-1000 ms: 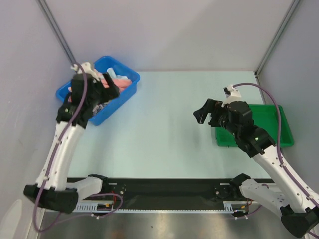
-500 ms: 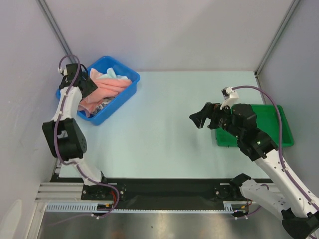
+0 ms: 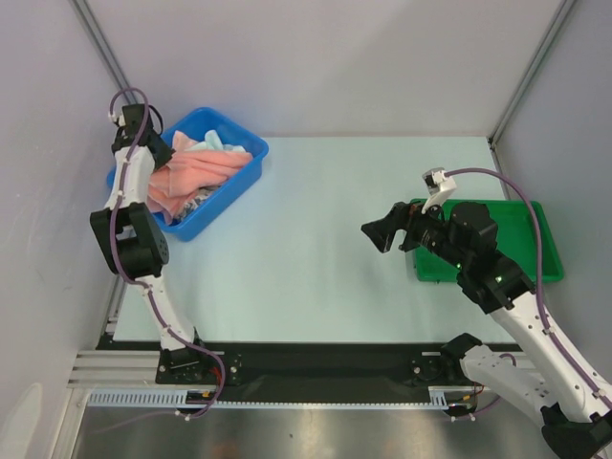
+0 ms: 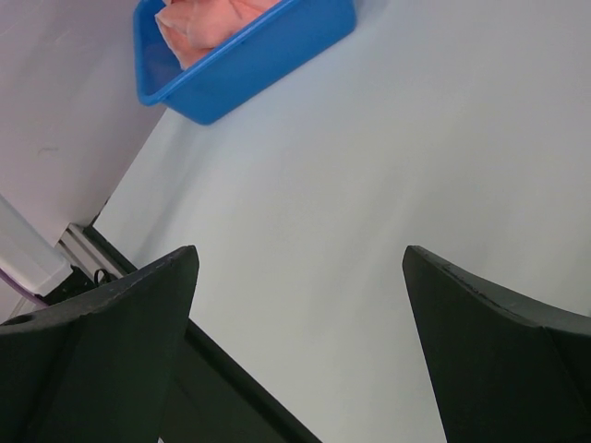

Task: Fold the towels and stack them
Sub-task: Grab crumpled towel

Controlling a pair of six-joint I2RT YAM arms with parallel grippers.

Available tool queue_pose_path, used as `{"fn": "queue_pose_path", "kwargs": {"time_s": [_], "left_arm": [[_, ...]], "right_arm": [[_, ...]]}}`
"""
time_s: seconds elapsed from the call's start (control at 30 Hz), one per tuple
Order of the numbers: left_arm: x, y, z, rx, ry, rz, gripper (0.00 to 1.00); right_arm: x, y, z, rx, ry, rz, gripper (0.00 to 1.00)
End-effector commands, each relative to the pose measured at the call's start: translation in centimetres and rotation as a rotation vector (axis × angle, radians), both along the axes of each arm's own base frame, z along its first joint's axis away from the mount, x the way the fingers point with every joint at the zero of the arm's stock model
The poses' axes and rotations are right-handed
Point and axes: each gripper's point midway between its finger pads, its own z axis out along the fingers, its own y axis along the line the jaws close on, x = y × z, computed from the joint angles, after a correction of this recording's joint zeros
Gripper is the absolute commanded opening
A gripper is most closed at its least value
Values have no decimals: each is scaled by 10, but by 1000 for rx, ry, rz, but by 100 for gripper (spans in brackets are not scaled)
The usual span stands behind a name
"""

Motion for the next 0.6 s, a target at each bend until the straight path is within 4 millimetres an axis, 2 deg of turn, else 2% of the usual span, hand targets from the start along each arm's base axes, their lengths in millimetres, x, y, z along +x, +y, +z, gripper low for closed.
{"fn": "queue_pose_path", "kwargs": {"time_s": [0.0,0.03,0.07,0.1,0.17,0.2,0.23,0.27,0.3,0.33,0.37,0.4,0.47,0.5,0.57], "left_arm": [[11,-9,43,-24,-95,-65,0],[16,-25,63,-63,-147,-129,1],[14,-38,93,-75,-214,-177,0],[14,-59,116,-94,-267,-245,0],[11,-104,177,-132,-416,-417,0],[-4,-134,219,-135,-504,-498,0],[-13,-153,246,-143,-566,-557,0],[-35,-178,286,-153,-665,-655,0],[-49,-206,303,-183,-705,-722,0],[-63,-222,313,-203,-732,-776,0],[-92,-256,333,-235,-785,-890,0],[-109,-271,341,-252,-803,-947,0],[-144,-299,351,-276,-827,-1067,0],[-177,-321,355,-279,-840,-1146,0],[-207,-335,348,-266,-829,-1194,0]], "right_arm": [[5,-2,15,20,-57,-20,100],[5,-4,18,32,-48,-32,100],[7,-5,19,35,-44,-48,100],[7,-7,21,45,-43,-64,100],[10,-13,27,76,-34,-120,100],[10,-17,29,81,-34,-139,100],[12,-21,32,91,-31,-171,100],[11,-24,36,98,-35,-181,100],[8,-26,38,101,-35,-186,100],[6,-28,41,105,-36,-189,100],[2,-32,46,115,-37,-200,100],[-1,-33,47,119,-34,-204,100],[-5,-38,51,130,-36,-214,100],[-10,-41,51,131,-35,-216,100],[-14,-44,54,141,-32,-225,100]]}}
